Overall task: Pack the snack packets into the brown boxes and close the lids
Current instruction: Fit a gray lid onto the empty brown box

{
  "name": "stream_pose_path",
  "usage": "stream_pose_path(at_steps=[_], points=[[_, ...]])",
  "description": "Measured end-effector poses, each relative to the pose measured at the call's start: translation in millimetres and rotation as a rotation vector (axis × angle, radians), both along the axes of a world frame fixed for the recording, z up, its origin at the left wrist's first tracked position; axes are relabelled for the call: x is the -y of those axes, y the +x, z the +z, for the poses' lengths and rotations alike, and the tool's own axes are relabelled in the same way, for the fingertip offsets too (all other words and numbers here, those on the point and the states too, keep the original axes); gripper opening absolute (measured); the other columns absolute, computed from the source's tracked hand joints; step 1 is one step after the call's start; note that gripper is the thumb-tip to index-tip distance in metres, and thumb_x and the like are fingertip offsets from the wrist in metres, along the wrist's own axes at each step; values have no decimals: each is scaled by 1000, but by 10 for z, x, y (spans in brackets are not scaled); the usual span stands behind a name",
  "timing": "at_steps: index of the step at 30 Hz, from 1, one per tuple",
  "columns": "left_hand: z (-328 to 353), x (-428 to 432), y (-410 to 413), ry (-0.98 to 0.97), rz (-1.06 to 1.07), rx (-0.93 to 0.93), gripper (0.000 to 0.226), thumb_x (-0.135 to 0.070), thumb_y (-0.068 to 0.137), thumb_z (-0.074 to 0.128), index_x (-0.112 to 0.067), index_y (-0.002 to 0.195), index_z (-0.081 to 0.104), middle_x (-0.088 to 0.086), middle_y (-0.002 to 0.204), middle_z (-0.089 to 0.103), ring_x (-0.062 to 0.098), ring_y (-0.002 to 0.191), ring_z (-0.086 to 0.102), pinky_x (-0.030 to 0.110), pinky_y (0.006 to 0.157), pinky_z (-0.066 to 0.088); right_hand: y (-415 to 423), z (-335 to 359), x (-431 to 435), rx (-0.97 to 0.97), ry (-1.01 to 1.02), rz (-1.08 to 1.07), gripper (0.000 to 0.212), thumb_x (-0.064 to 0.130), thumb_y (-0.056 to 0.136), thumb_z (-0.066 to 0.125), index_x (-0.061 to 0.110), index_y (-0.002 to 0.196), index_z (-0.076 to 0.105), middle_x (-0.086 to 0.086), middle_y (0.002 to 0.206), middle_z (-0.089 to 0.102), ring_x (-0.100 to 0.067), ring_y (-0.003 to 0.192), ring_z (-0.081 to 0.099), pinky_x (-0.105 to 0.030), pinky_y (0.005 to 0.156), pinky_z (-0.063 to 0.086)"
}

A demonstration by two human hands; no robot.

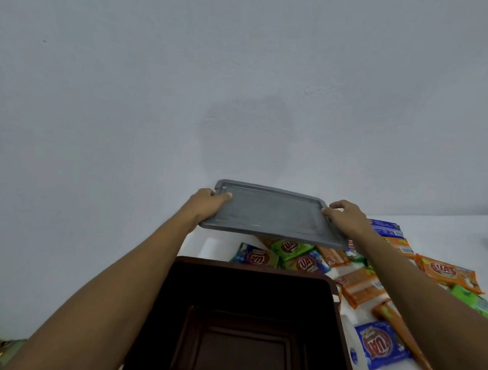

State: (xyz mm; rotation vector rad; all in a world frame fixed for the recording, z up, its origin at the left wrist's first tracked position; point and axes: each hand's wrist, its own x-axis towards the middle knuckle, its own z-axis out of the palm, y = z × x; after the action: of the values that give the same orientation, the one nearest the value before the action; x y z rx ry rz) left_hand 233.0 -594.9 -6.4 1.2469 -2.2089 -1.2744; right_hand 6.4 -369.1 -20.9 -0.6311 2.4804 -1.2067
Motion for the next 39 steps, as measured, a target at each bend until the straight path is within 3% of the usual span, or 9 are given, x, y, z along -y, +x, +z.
stream_pose_path(at_steps=[4,9,13,17,21,26,31,35,39], points=[[47,-84,401,-67,1,17,43,-51,91,53,-8,97,62,6,98,65,20,85,61,33,71,47,296,54,-163,-5,-29,10,29,27,87,61,13,112,63,-6,112,63,-24,98,59,-34,73,46],[-48,-347,878,-191,31,41,38,-45,93,53,-14,74,46,4,77,55,21,72,51,31,61,36,814,4,-449,-98,-91,-32,10,24,79,68,17,86,64,-9,96,68,-27,87,64,-37,70,48],[-215,-628,1225,-321,29,95,37,-41,92,56,-13,71,45,5,75,55,23,73,53,31,59,38,1224,-86,-751,-169,-59,-62,17,26,81,69,15,93,62,-4,92,63,-24,86,59,-32,70,38],[-304,-821,1519,-227,46,30,36,-45,92,55,-11,99,49,6,98,58,23,90,56,34,68,40,1534,-135,-1020,-166,-79,-40,23,26,82,70,14,97,58,-6,95,63,-23,84,58,-32,71,44],[-318,-1001,1738,-119,14,74,52,-47,94,52,-14,131,35,5,117,54,23,97,55,32,74,39,1762,-168,-1203,-153,-62,-6,23,30,88,65,20,106,55,-5,103,62,-23,89,59,-33,71,46],[-338,-1167,1850,-131,-1,71,49,-43,97,47,-14,134,33,11,122,57,24,96,57,33,74,41,1920,-136,-1332,-75,-11,51,31,36,94,56,23,122,51,-9,117,62,-23,91,60,-35,74,47],[-357,-1231,1868,-161,-1,90,48,-40,98,45,-16,137,30,11,116,58,25,94,58,34,76,43,2009,-144,-1384,-74,80,156,53,32,101,44,24,151,26,-9,151,38,-32,132,42,-41,102,37],[-377,-1283,1838,-410,20,138,48,-38,96,46,-16,136,31,10,117,56,31,94,58,41,80,48,1932,-96,-1298,-216,154,185,54,33,101,45,23,151,28,-13,148,44,-35,130,45,-40,101,38],[-335,-1373,1790,-564,98,154,62,-41,95,52,-15,143,23,11,136,33,38,94,58,39,74,45,1797,-85,-1171,-360,258,127,56,44,97,49,21,146,36,-15,137,54,-36,120,52,-41,93,44]])
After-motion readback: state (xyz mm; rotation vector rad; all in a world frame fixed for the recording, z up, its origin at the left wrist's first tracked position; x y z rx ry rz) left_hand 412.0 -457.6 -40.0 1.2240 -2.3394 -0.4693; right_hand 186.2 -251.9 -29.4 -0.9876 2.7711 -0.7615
